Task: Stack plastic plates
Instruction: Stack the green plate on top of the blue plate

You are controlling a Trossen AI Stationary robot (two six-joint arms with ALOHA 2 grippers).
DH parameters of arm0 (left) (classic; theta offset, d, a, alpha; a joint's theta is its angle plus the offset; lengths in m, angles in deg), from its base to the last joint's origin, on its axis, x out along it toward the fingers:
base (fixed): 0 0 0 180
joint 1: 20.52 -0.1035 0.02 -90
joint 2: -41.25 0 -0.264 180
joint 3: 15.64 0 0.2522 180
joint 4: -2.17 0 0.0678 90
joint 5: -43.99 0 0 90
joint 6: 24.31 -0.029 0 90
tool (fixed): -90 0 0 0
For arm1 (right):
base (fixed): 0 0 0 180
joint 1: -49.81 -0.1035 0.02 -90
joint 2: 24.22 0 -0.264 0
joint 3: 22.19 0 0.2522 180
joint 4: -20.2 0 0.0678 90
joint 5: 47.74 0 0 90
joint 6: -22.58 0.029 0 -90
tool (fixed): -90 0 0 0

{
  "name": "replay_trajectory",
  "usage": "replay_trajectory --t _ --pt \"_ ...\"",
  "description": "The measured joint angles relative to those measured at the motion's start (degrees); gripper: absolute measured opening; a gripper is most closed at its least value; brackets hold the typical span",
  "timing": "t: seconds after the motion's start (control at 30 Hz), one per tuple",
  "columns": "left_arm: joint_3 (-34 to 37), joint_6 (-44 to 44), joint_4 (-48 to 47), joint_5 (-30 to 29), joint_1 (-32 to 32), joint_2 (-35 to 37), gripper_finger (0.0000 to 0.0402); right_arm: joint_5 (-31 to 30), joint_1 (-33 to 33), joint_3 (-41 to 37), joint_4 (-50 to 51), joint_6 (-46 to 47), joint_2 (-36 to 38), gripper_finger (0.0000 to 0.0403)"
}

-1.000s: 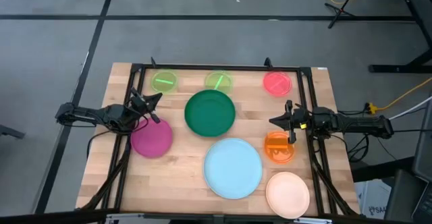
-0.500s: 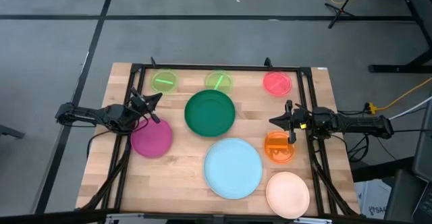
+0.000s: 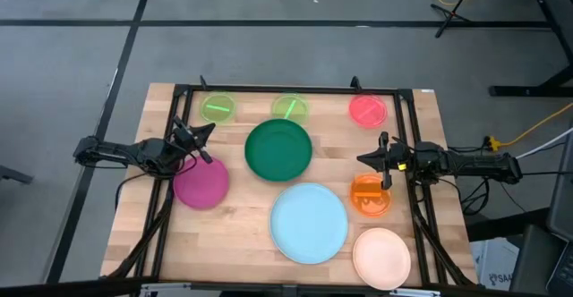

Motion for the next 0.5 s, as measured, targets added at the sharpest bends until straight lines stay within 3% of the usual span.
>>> replay_trajectory --t 0.2,0.33,0.5 --pt "0.00 -0.11 -0.04 0.00 0.00 -0.02 0.0006 0.59 -0.02 -0.05 -0.38 3.37 -0.02 0.0005" --pt "-0.07 -7.21 1.20 -0.03 0.00 0.00 0.0006 0.59 0.00 -0.11 -2.51 6.23 -0.01 0.0005" --pt "-0.07 -7.26 0.17 -0.01 0.01 0.00 0.0006 -0.69 -0.01 -0.11 -5.78 9.55 0.00 0.0005"
